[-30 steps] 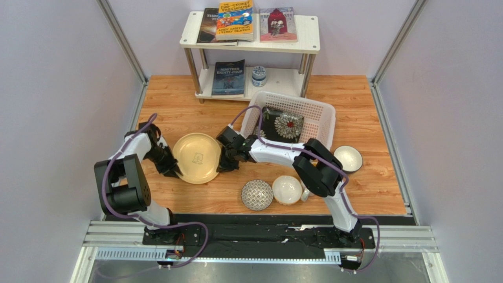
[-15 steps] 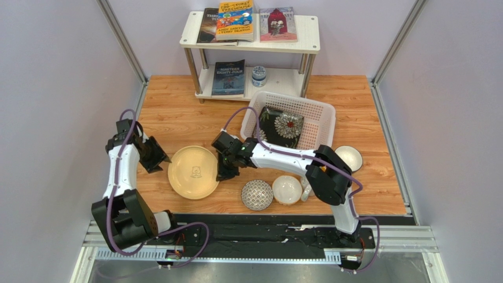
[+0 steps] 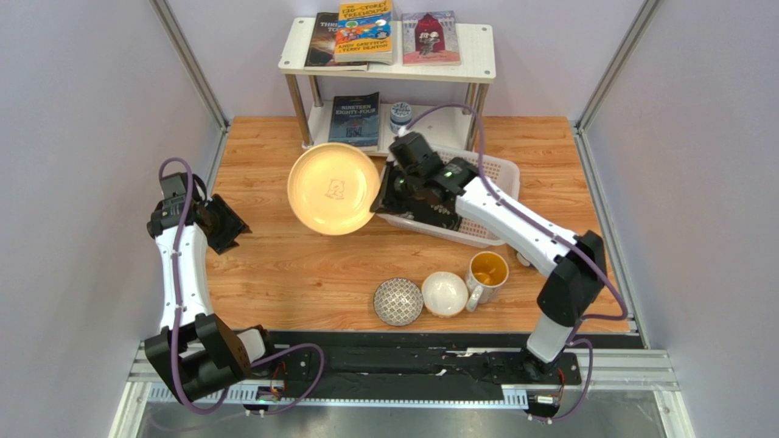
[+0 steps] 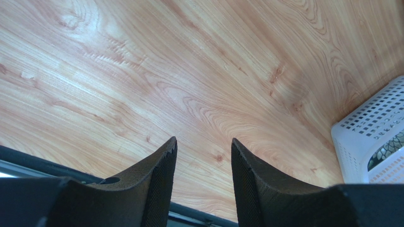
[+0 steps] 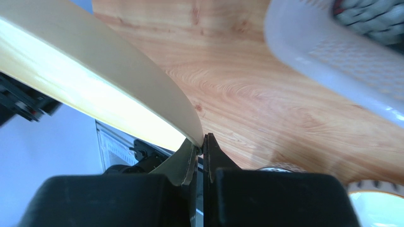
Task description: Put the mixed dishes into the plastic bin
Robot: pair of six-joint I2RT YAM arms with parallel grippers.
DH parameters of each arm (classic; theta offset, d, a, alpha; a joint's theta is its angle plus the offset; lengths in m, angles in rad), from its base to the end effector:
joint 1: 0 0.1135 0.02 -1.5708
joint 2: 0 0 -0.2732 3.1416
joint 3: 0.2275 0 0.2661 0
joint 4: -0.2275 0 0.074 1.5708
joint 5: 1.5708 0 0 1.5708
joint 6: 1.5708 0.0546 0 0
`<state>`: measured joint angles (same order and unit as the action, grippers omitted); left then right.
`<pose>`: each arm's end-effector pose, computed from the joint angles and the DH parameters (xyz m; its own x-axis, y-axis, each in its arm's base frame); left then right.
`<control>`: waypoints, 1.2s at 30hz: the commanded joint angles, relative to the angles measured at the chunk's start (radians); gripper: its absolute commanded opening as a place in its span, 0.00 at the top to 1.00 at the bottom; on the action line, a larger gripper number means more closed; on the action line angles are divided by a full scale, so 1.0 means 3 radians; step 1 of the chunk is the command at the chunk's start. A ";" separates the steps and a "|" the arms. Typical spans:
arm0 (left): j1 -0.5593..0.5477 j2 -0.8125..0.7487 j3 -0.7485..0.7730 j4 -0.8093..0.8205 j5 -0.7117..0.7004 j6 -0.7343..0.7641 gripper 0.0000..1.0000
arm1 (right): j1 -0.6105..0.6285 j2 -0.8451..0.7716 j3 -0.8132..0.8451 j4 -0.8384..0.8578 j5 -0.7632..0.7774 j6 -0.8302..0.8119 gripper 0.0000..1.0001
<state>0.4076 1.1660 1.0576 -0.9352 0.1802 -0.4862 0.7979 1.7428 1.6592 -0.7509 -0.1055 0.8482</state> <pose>0.2250 0.0865 0.2859 -0.5579 -0.7416 -0.3724 -0.6423 0.6701 -0.3720 0.2865 0.3020 0.3258 -0.9132 0.1320 -0.3856 -0.1154 0.8236 0.5553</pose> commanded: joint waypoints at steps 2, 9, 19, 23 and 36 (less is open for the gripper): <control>0.0027 -0.0031 -0.0089 0.0054 0.0059 -0.0057 0.49 | -0.0603 -0.0414 0.0069 -0.0288 -0.0078 -0.0229 1.00; 0.0032 0.0015 -0.0166 0.0126 0.0161 -0.0011 0.49 | -0.1400 -0.0502 -0.0325 -0.0355 -0.0354 -0.0409 1.00; 0.0027 0.0056 -0.0227 0.0187 0.0268 0.0020 0.50 | -0.1683 -0.0394 -0.0903 -0.0126 -0.0614 -0.0409 1.00; 0.0027 0.0056 -0.0248 0.0198 0.0294 0.0020 0.50 | -0.1821 -0.0338 -0.1062 0.0049 -0.0656 -0.0347 1.00; 0.0027 0.0051 -0.0304 0.0228 0.0325 0.0036 0.51 | -0.1944 0.0198 -0.0791 0.0136 -0.0911 -0.0332 1.00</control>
<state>0.4080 1.1831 0.9672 -0.8852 0.2588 -0.4850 0.2134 1.7462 1.3525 -0.7464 -0.3046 0.7433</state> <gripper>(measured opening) 0.494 0.037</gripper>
